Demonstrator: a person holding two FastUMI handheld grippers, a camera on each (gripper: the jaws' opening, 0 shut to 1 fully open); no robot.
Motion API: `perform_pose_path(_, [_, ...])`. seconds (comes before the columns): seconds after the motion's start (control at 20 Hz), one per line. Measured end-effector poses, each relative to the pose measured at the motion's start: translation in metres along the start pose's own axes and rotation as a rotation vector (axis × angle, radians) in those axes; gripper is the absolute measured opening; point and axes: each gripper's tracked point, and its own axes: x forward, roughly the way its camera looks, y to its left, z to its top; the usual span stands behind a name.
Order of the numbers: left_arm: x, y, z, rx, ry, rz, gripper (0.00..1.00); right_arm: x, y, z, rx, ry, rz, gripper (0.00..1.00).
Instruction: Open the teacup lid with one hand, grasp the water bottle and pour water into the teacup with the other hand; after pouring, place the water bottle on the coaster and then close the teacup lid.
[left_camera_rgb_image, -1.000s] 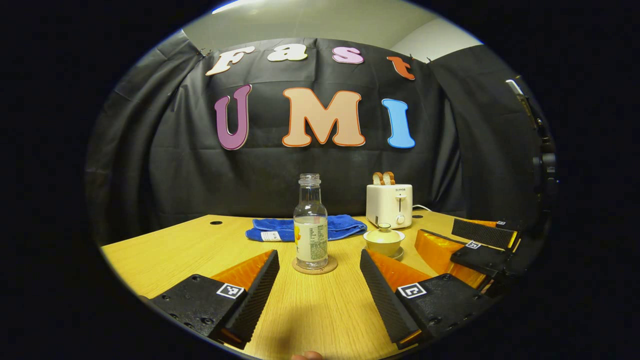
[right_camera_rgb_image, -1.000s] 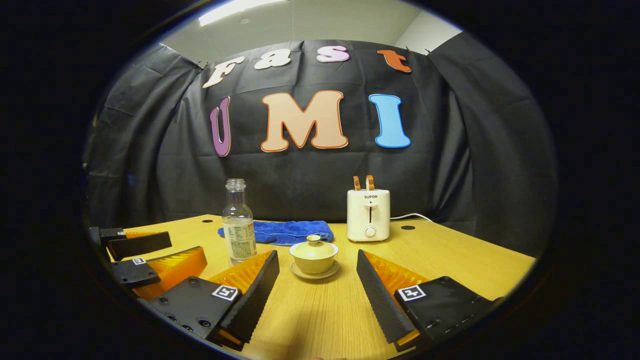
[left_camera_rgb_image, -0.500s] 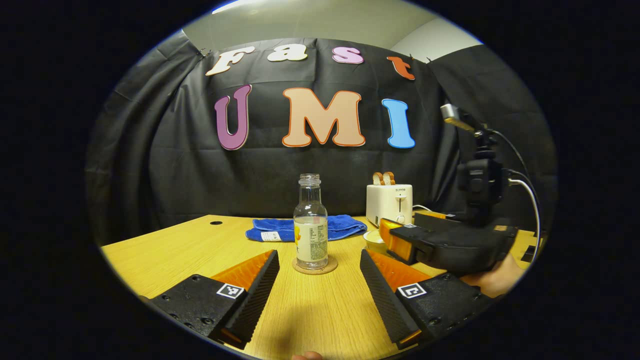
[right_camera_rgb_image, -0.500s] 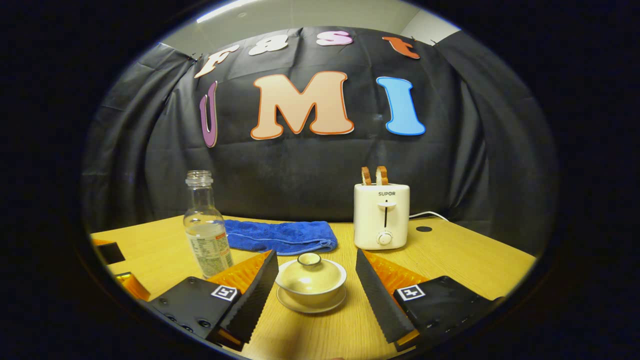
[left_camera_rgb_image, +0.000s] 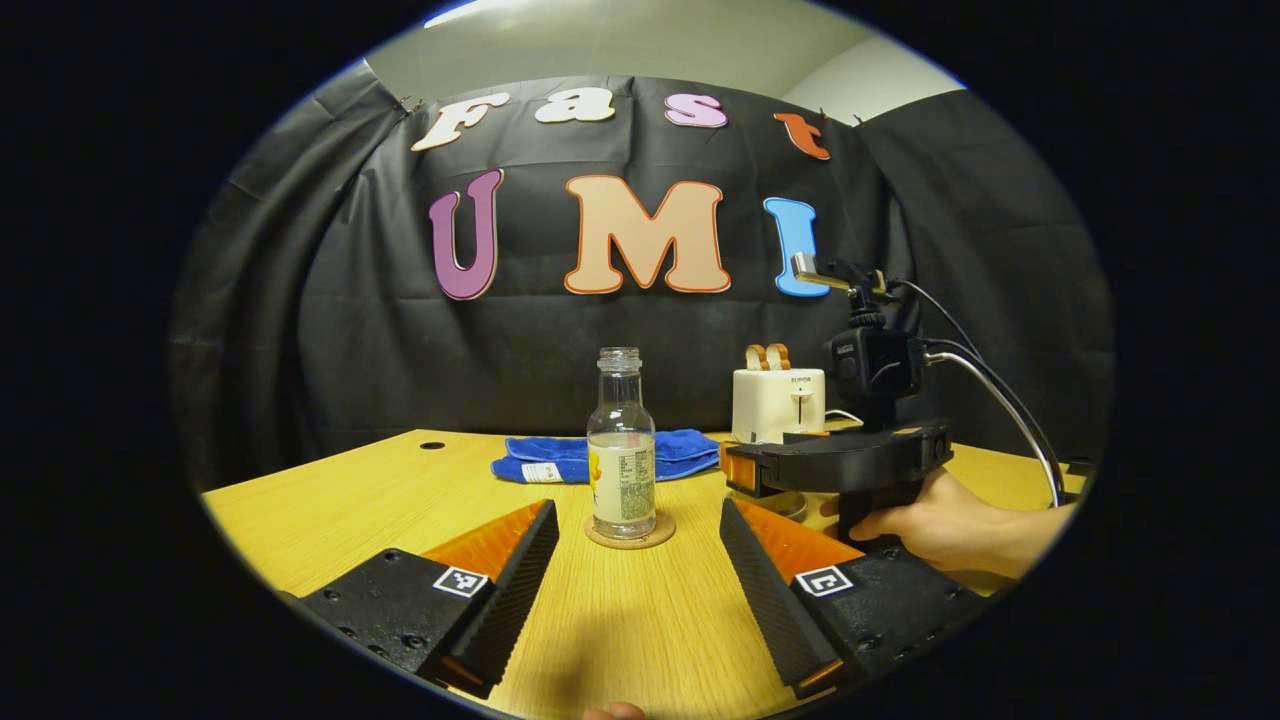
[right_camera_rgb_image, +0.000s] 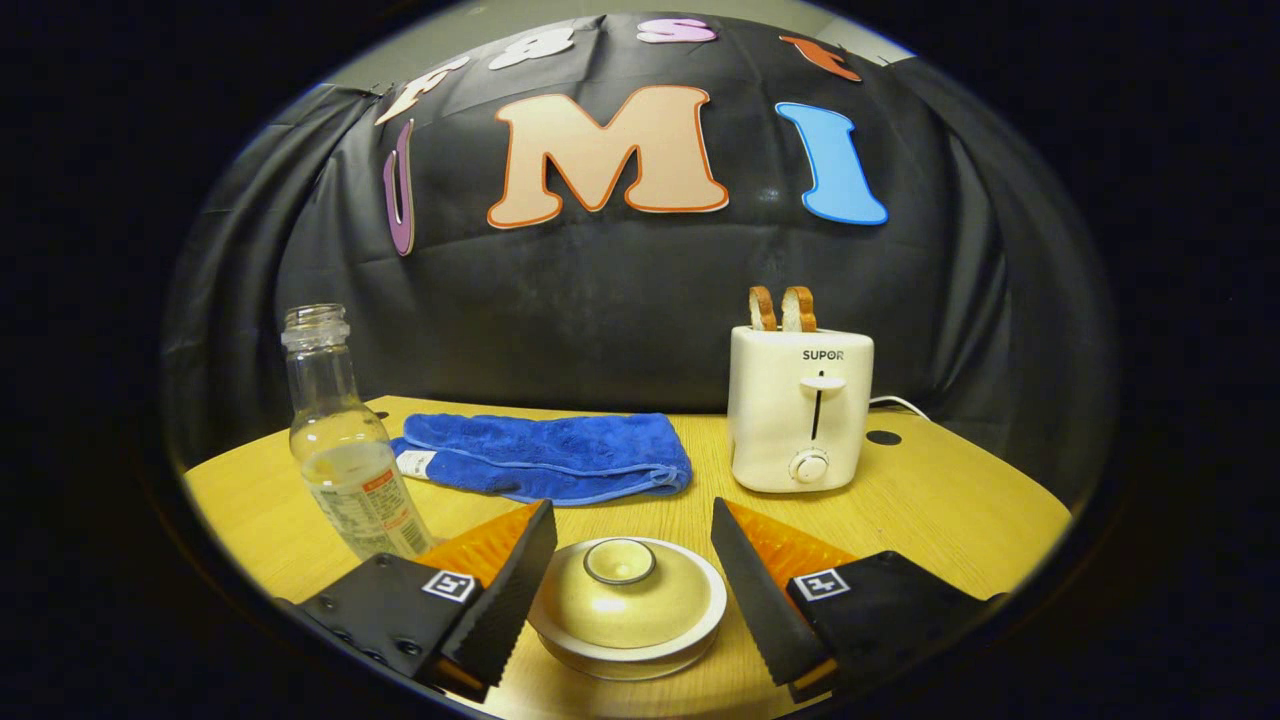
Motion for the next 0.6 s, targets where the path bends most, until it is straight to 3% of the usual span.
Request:
perform_pose_path(0.05, [0.000,0.000,0.000,0.000,0.000,0.000,0.95,0.000,0.000,0.000,0.002,-0.003,0.003,0.96])
perform_pose_path(0.2, [0.000,0.000,0.000,0.000,0.000,0.000,0.95,0.003,0.000,0.002,-0.004,-0.018,0.005,0.61])
perform_pose_path(0.45, [0.000,0.000,0.001,0.000,0.000,0.000,0.95,0.000,0.007,0.007,-0.010,-0.042,0.045,0.59])
perform_pose_path(0.5, [0.000,0.000,0.000,-0.001,0.000,0.000,0.95,0.003,0.005,0.005,-0.012,-0.040,0.035,0.36])
perform_pose_path(0.6, [0.001,0.000,0.000,-0.001,0.000,0.000,0.95,0.004,0.007,0.006,-0.020,-0.044,0.033,0.36])
